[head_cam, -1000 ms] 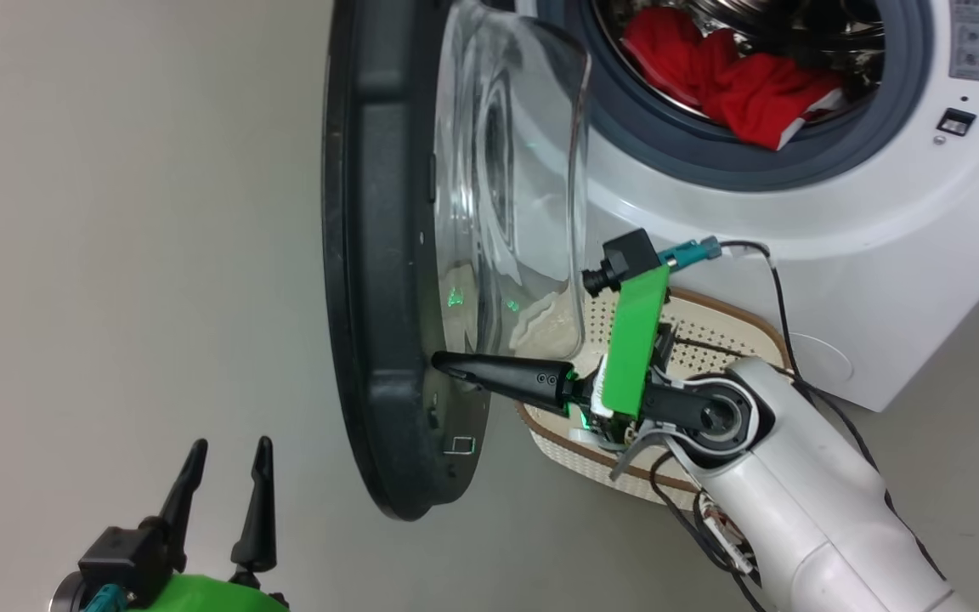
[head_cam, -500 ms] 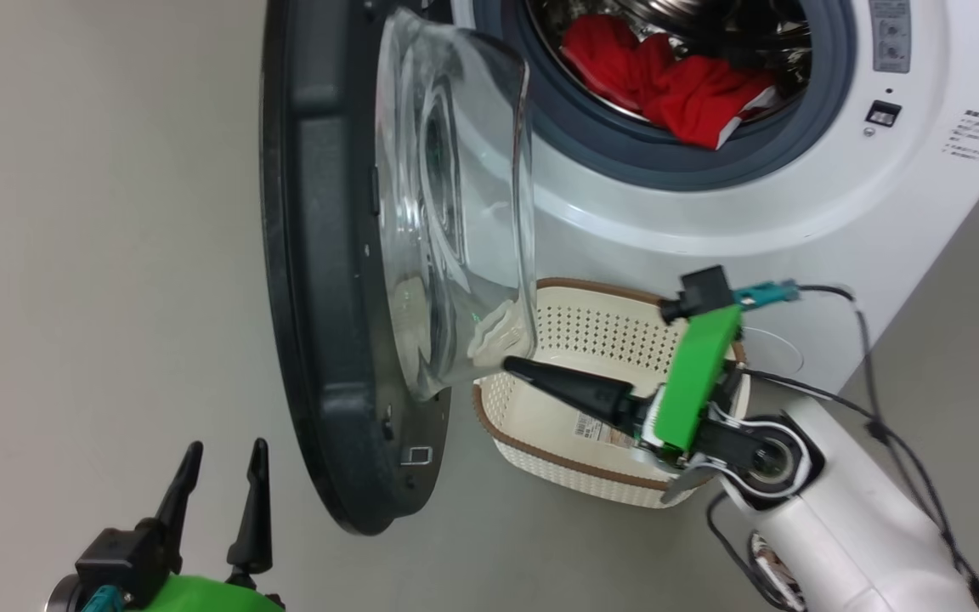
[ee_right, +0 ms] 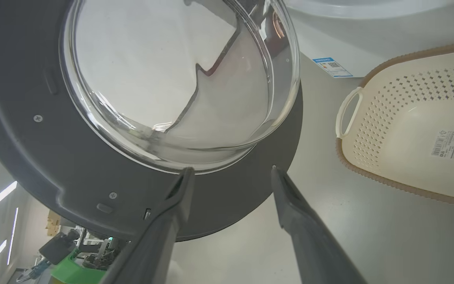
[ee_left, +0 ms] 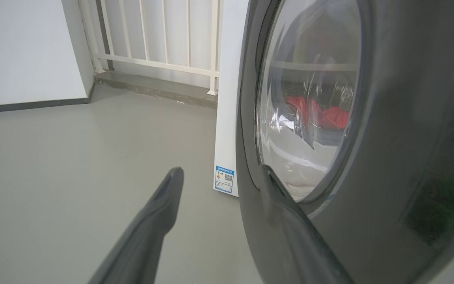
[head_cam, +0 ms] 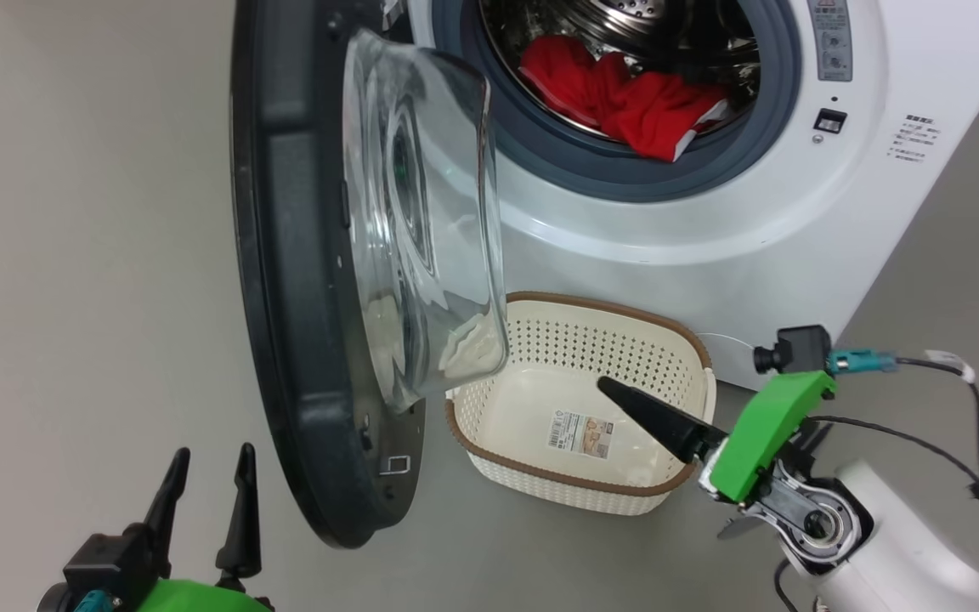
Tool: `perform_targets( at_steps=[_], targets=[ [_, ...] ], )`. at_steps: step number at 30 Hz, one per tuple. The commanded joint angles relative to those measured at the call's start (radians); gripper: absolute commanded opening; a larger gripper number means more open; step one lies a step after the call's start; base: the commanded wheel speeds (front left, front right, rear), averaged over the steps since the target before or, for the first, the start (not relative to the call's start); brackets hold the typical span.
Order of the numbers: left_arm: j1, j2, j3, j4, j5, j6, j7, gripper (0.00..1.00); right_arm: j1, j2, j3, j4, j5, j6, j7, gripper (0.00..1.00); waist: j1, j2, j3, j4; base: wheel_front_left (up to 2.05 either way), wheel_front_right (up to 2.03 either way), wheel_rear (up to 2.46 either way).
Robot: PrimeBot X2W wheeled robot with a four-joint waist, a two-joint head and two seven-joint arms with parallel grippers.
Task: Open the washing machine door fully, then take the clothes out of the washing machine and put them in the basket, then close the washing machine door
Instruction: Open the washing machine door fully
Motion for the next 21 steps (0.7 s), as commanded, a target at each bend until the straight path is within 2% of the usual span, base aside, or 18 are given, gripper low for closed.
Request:
perform_targets(
  at_steps=[1,16,21],
  targets=[
    [-0.003,0.021,0.035,-0.018,-0.004,-0.003,-0.012,1.0,0.008,-0.009,0.021,-0.028,-0.021,0.002,-0.033,1.0,-0.0001,0.0,-0.002,-0.004,0.0,0.0,0.0],
    [0.011,0.021,0.049,-0.006,-0.007,-0.003,-0.012,1.0,0.006,-0.145,0.278,0.069,-0.224,0.002,-0.523,1.0,-0.0001,0.0,-0.022,-0.016,0.0,0.0,0.0],
    [0.016,0.02,0.058,-0.005,-0.006,-0.003,-0.012,1.0,0.0,-0.163,0.326,0.112,-0.289,0.002,-0.596,1.0,-0.0001,0.0,-0.029,-0.016,0.0,0.0,0.0]
  ],
)
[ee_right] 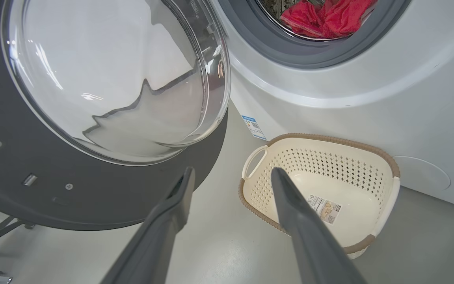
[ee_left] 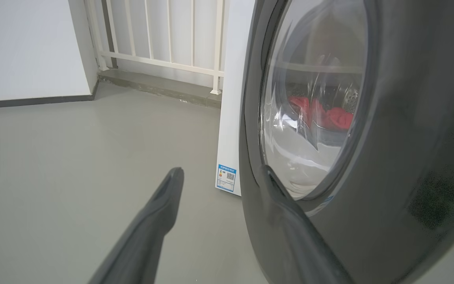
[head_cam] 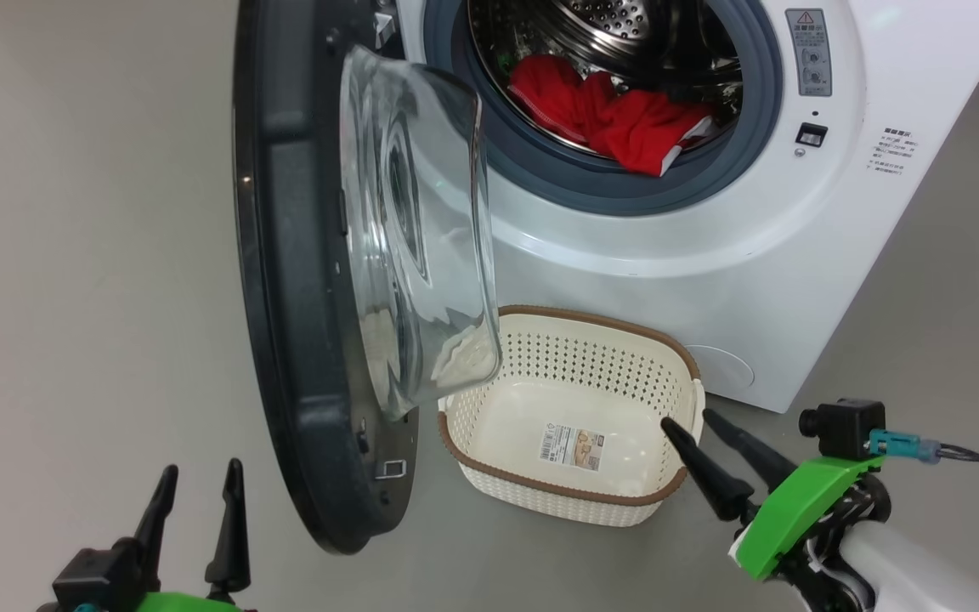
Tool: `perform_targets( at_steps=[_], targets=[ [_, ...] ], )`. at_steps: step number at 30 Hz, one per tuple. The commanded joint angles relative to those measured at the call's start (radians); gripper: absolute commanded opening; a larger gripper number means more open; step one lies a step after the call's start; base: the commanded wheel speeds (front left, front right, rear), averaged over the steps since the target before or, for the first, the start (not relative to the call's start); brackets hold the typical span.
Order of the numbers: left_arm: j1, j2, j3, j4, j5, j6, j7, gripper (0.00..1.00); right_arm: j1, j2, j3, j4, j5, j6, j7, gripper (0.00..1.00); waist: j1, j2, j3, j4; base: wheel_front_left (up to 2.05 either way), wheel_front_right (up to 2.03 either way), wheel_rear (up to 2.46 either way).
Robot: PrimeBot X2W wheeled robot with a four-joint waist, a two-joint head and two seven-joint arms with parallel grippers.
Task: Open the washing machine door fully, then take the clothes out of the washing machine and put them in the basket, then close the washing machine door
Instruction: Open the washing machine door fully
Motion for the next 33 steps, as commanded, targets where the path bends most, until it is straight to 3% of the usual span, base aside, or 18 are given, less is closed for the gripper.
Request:
perform_targets(
  at_steps=[1,16,23,33],
  targets=[
    [-0.002,0.02,0.037,-0.021,-0.004,-0.003,-0.012,1.0,-0.005,-0.006,-0.029,-0.018,-0.04,0.002,-0.012,1.0,-0.0001,0.0,0.0,-0.002,0.0,0.0,0.0],
    [-0.008,0.019,0.041,-0.036,0.005,-0.003,-0.012,1.0,0.165,0.126,-0.462,-0.205,-0.572,0.002,-0.013,1.0,-0.0001,0.0,0.005,0.004,0.0,0.0,0.0],
    [0.001,0.019,0.034,-0.052,0.02,-0.003,-0.012,1.0,0.216,0.176,-0.554,-0.253,-0.671,0.002,-0.013,1.0,-0.0001,0.0,-0.002,0.008,0.0,0.0,0.0],
    [0.014,0.018,0.03,-0.049,0.022,-0.003,-0.012,1.0,0.285,0.21,-0.613,-0.202,-0.718,0.002,-0.013,1.0,-0.0001,0.0,-0.011,0.013,0.0,0.0,0.0]
  ],
)
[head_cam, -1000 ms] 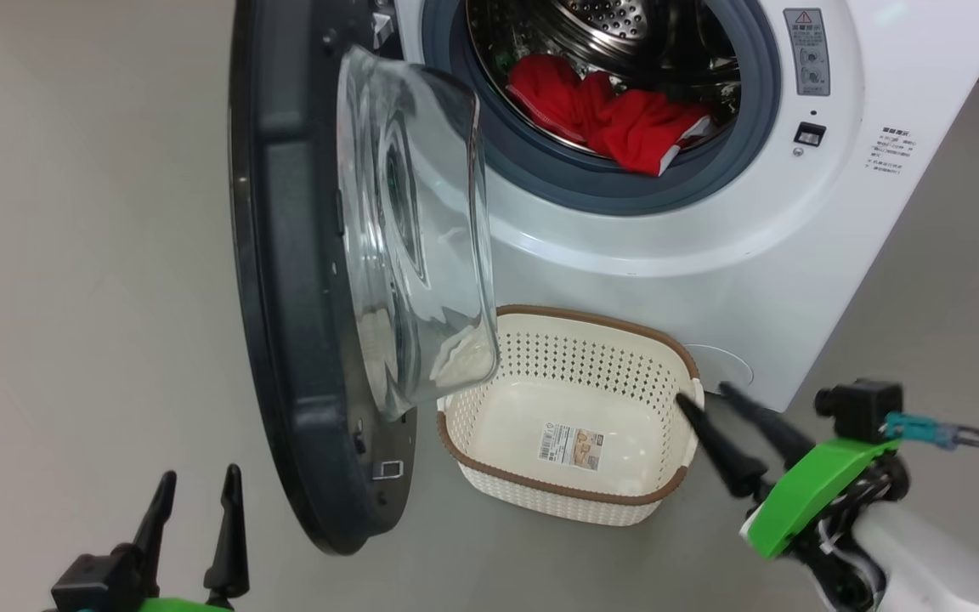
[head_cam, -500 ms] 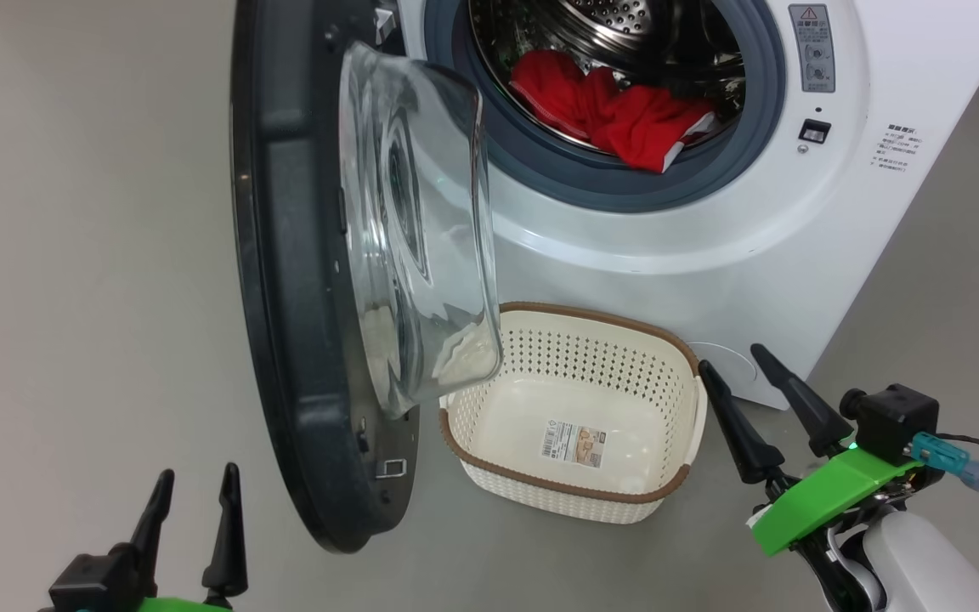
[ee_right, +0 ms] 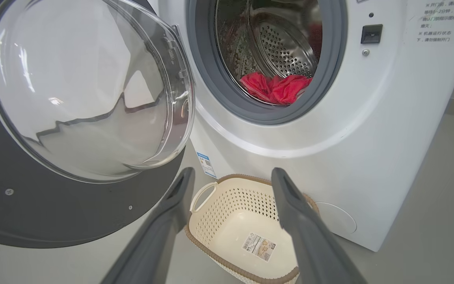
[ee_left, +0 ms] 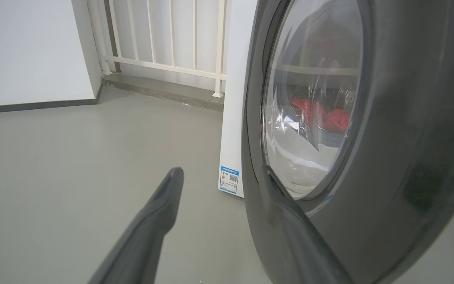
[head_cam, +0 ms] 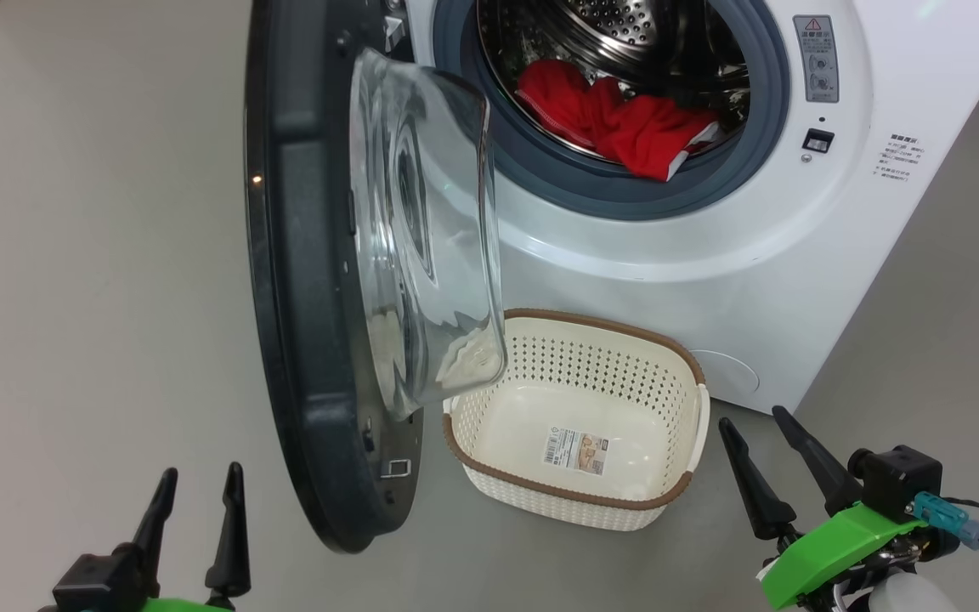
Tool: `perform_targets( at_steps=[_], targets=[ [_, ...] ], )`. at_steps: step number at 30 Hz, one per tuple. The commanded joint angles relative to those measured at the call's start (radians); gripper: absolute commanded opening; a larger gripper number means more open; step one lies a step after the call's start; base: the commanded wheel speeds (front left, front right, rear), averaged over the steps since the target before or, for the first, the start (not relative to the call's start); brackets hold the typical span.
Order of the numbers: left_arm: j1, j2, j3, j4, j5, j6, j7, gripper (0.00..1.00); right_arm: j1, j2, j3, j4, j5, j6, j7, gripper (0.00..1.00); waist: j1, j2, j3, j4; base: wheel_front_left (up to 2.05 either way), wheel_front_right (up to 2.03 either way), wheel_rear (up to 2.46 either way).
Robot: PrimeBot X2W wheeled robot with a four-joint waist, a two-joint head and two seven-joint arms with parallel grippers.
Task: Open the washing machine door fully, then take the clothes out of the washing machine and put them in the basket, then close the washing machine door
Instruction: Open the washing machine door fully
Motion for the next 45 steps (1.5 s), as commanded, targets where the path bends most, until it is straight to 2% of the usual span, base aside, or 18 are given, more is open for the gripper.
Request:
perform_targets(
  at_steps=[1,10,11,12,13,14,18,24,29,37,45],
  targets=[
    [-0.003,0.018,0.03,-0.023,0.01,-0.003,-0.012,1.0,0.001,0.0,0.01,-0.019,-0.01,0.002,-0.012,1.0,0.0,0.0,-0.002,-0.001,0.0,0.0,0.0],
    [-0.003,0.017,0.04,-0.036,-0.01,-0.003,-0.012,1.0,0.001,0.006,0.006,-0.012,-0.005,0.002,-0.012,1.0,0.0,0.0,-0.005,-0.006,0.0,0.0,0.0],
    [-0.004,0.017,0.04,-0.038,-0.01,-0.003,-0.012,0.83,0.001,0.006,0.006,-0.012,-0.004,0.002,-0.012,1.0,0.0,0.0,-0.006,-0.006,0.0,0.0,0.0],
    [-0.005,0.017,0.041,-0.04,-0.01,-0.003,-0.012,0.4,0.001,0.006,0.006,-0.012,-0.003,0.002,-0.012,1.0,0.0,0.0,-0.007,-0.005,0.0,0.0,0.0],
    [-0.006,0.017,0.041,-0.044,-0.009,-0.003,-0.012,0.04,0.001,0.007,0.007,-0.012,-0.002,0.002,-0.012,1.0,0.0,0.0,-0.008,-0.004,0.0,0.0,0.0],
    [-0.008,0.018,0.042,-0.052,-0.007,-0.003,-0.012,0.0,0.001,0.007,0.007,-0.012,-0.001,0.002,-0.012,1.0,0.0,0.0,-0.009,-0.003,0.0,0.0,0.0],
    [-0.017,0.018,0.06,-0.116,-0.01,-0.003,-0.012,0.0,0.003,0.009,0.004,-0.012,-0.001,0.002,-0.012,1.0,0.0,0.0,-0.015,0.0,0.0,0.0,0.0],
    [-0.031,0.017,0.102,-0.307,-0.067,-0.003,-0.012,0.0,0.0,0.012,0.007,-0.014,-0.002,0.002,-0.012,1.0,0.0,0.0,-0.017,0.001,0.0,0.0,0.0],
    [-0.031,0.016,0.082,-0.445,-0.081,-0.003,-0.012,0.0,-0.003,0.01,0.005,-0.017,-0.005,0.002,-0.012,1.0,0.0,0.0,-0.018,0.003,0.0,0.0,0.0],
    [-0.01,0.018,-0.071,-0.624,-0.037,-0.003,-0.012,0.0,-0.008,0.015,0.01,-0.016,-0.004,0.002,-0.012,1.0,0.0,0.0,-0.022,0.004,0.0,0.0,0.0],
    [0.011,0.071,-0.311,-0.628,-0.07,-0.003,-0.012,0.0,-0.013,0.011,0.011,-0.021,-0.003,0.002,-0.012,1.0,0.0,0.0,-0.02,0.01,0.0,0.0,0.0]
  ],
)
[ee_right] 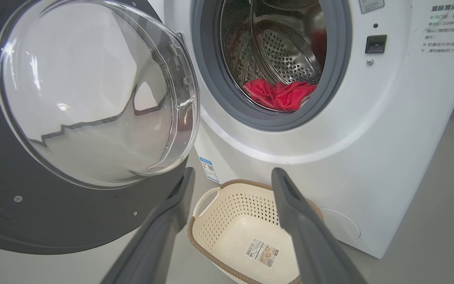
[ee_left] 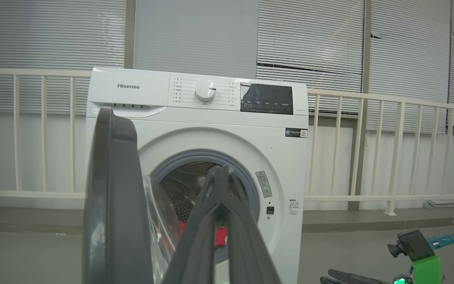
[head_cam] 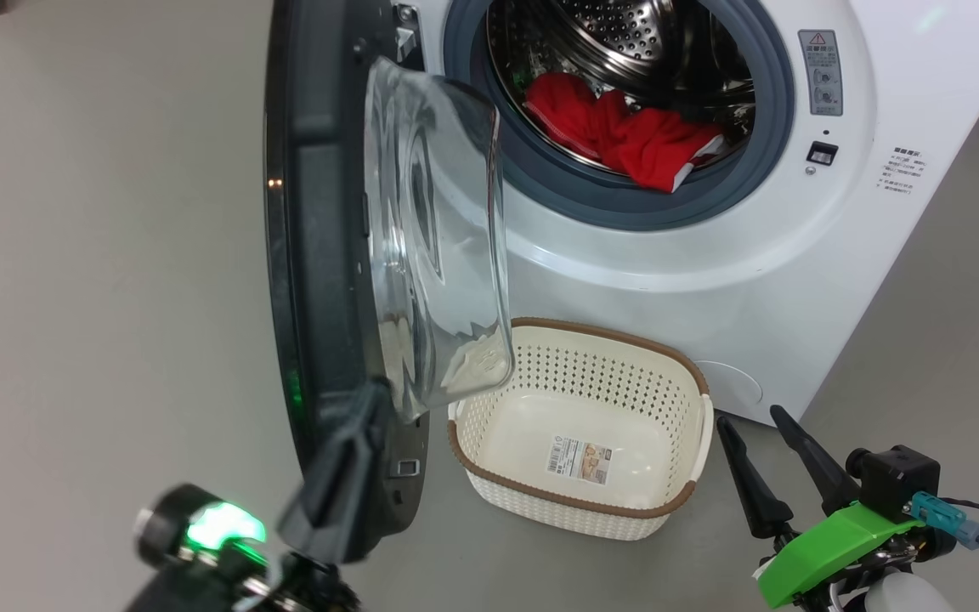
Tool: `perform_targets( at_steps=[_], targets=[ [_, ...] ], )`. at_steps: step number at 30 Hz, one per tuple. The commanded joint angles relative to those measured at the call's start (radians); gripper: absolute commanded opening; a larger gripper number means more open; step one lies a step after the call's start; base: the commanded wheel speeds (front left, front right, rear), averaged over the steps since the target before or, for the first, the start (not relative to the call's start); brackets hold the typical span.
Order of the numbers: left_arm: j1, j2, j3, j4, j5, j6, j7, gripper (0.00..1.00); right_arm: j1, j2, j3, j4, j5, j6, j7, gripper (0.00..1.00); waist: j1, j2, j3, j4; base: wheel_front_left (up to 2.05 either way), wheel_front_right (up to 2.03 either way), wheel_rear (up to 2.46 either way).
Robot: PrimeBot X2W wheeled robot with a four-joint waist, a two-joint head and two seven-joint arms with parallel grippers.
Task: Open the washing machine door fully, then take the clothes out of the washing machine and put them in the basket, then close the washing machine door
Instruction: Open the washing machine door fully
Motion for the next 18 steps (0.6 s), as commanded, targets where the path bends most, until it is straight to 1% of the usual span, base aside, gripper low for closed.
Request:
perform_targets(
  at_steps=[1,4,6,15,17,18],
  targets=[
    [-0.012,0.019,0.005,-0.005,-0.018,-0.003,-0.005,0.0,-0.016,-0.005,0.024,-0.026,0.0,0.002,-0.012,1.0,0.0,0.0,0.001,0.001,0.0,0.0,0.0],
    [-0.015,0.039,-0.058,0.051,-0.08,-0.003,-0.005,0.0,-0.019,-0.006,0.028,-0.024,0.0,0.002,-0.012,1.0,0.0,0.0,0.002,0.002,0.0,0.0,0.0],
    [-0.024,0.048,-0.083,0.09,-0.117,-0.003,-0.005,0.0,-0.021,-0.006,0.031,-0.024,-0.001,0.002,-0.012,1.0,0.0,0.0,0.005,0.002,0.0,0.0,0.0],
    [-0.057,0.057,-0.104,0.321,-0.238,-0.003,-0.005,0.0,-0.032,-0.009,0.047,-0.019,0.007,0.002,-0.012,1.0,0.0,0.0,0.015,-0.009,0.0,0.0,0.0],
    [-0.073,0.047,-0.11,0.383,-0.294,-0.003,-0.005,0.0,-0.034,-0.012,0.04,-0.019,0.008,0.002,-0.012,1.0,0.0,0.0,0.018,-0.012,0.0,0.0,0.0],
    [-0.079,0.047,-0.109,0.4,-0.302,-0.003,-0.005,0.0,-0.035,-0.013,0.039,-0.019,0.007,0.002,-0.012,1.0,0.0,0.0,0.019,-0.014,0.0,0.0,0.0]
  ],
)
